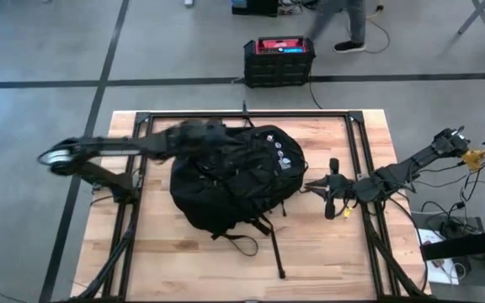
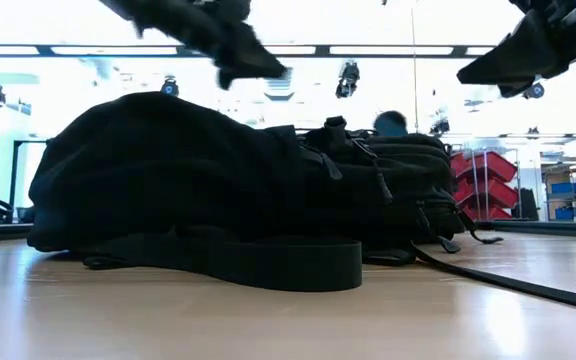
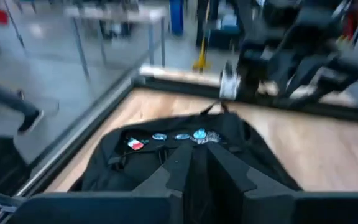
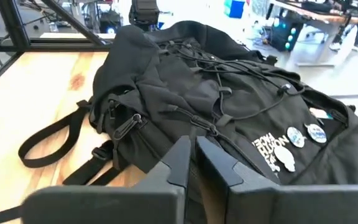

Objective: Unpack backpack
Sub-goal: Close the backpack

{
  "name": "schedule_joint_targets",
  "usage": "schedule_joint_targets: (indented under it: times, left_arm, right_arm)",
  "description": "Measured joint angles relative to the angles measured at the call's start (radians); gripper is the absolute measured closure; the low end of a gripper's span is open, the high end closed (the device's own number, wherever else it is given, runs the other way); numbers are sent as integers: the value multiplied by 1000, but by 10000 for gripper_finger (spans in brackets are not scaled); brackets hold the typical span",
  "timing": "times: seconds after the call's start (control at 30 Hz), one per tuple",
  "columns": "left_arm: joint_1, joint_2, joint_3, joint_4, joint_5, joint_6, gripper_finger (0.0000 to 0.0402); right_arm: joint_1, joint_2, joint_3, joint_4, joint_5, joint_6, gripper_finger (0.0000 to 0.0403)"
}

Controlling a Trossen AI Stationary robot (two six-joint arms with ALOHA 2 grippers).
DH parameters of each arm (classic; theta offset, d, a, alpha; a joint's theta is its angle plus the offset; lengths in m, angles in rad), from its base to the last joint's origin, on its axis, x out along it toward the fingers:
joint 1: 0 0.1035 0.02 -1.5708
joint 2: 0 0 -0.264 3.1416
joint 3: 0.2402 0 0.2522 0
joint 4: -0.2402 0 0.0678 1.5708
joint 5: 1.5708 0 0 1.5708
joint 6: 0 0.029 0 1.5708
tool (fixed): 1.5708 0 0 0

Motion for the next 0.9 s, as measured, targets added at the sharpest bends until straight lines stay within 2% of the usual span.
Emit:
schedule_joint_targets:
  times: [0.2,0.37,0.5,0.77,0.9]
  left_arm:
    - [0,-303,-252,25,-17,-58,375]
    - [0,-567,-392,5,-28,-79,375]
    - [0,-766,-452,-121,-45,-92,375]
    - [0,-1079,-491,-362,-90,-101,375]
    - [-7,-1065,-511,-373,-87,-105,375]
  right_arm:
    - [-150,0,-2,28,-193,-49,401]
    - [-248,-62,-7,-16,-202,-87,402]
    - [-249,-176,-42,-24,-205,-132,403]
    - [-250,-449,-146,-23,-260,-139,403]
    - [-250,-568,-200,-25,-299,-130,403]
